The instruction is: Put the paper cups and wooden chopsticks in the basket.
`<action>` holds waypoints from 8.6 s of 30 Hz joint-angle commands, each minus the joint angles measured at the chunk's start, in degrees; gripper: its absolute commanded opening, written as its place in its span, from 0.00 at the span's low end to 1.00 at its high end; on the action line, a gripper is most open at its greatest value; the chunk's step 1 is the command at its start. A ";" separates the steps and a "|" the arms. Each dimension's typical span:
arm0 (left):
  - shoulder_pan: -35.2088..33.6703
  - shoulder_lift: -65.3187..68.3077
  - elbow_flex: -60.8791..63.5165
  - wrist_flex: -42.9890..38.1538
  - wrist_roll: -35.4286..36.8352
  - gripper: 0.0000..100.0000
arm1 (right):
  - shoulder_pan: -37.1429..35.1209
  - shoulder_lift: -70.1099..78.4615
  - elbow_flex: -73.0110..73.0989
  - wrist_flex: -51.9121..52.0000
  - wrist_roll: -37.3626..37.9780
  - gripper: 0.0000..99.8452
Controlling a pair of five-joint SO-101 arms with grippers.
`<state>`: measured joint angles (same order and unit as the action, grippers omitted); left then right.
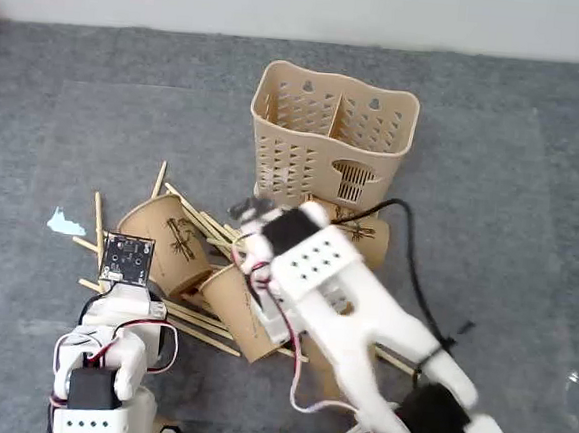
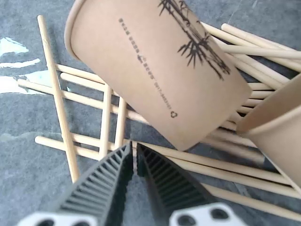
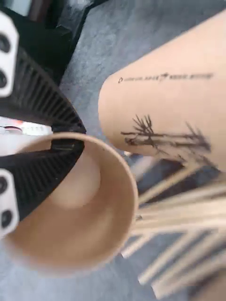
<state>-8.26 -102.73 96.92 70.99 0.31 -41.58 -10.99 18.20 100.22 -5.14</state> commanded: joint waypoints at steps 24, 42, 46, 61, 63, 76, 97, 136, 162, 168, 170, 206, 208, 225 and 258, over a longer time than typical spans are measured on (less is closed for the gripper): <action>-0.18 0.18 -0.48 0.09 -0.26 0.01 | 13.23 -21.32 -32.97 -12.44 18.81 0.01; -0.18 0.18 -0.48 0.09 -0.26 0.01 | 24.22 -6.02 -31.12 -33.10 42.73 0.01; -0.18 0.18 -0.48 0.09 -0.26 0.01 | 24.75 -2.86 -31.12 -29.41 44.04 0.01; -0.18 0.18 -0.48 0.09 -0.26 0.01 | 26.68 0.31 -31.47 -23.43 43.87 0.11; -0.18 0.18 -0.48 0.09 -0.26 0.01 | 27.12 0.13 -31.82 -23.60 43.78 0.19; -0.18 0.18 -0.48 0.09 -0.26 0.01 | 18.68 -7.52 -37.71 -9.45 36.31 0.25; -0.18 0.18 -0.48 0.09 -0.26 0.01 | 8.40 -7.87 -7.65 -13.49 18.90 0.25; -0.18 0.18 -0.48 0.09 -0.26 0.01 | 2.77 -8.57 18.81 -55.52 19.34 0.25; -0.18 0.18 -0.48 0.09 -0.26 0.01 | 27.47 -8.31 1.93 -18.51 27.69 0.25; -0.18 0.18 -0.48 0.09 -0.26 0.01 | 21.58 -7.87 1.93 -19.03 29.89 0.37; -0.18 0.18 -0.48 0.09 -0.26 0.01 | 20.09 -7.78 1.93 -19.12 29.89 0.43; -0.18 0.18 -0.48 0.09 -0.26 0.01 | 18.33 18.15 0.97 -33.89 32.70 0.37; -0.18 0.18 -0.48 0.09 -0.26 0.01 | 18.33 18.15 0.00 -33.54 32.53 0.37; -0.18 0.18 -0.48 0.09 -0.26 0.01 | 14.20 18.15 -17.23 -13.05 32.44 0.15; -0.18 0.18 -0.48 0.09 -0.26 0.01 | 18.24 -9.36 -35.78 -20.70 21.89 0.15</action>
<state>-8.26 -102.73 96.92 70.99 0.31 -26.29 -17.85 -14.68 86.86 19.91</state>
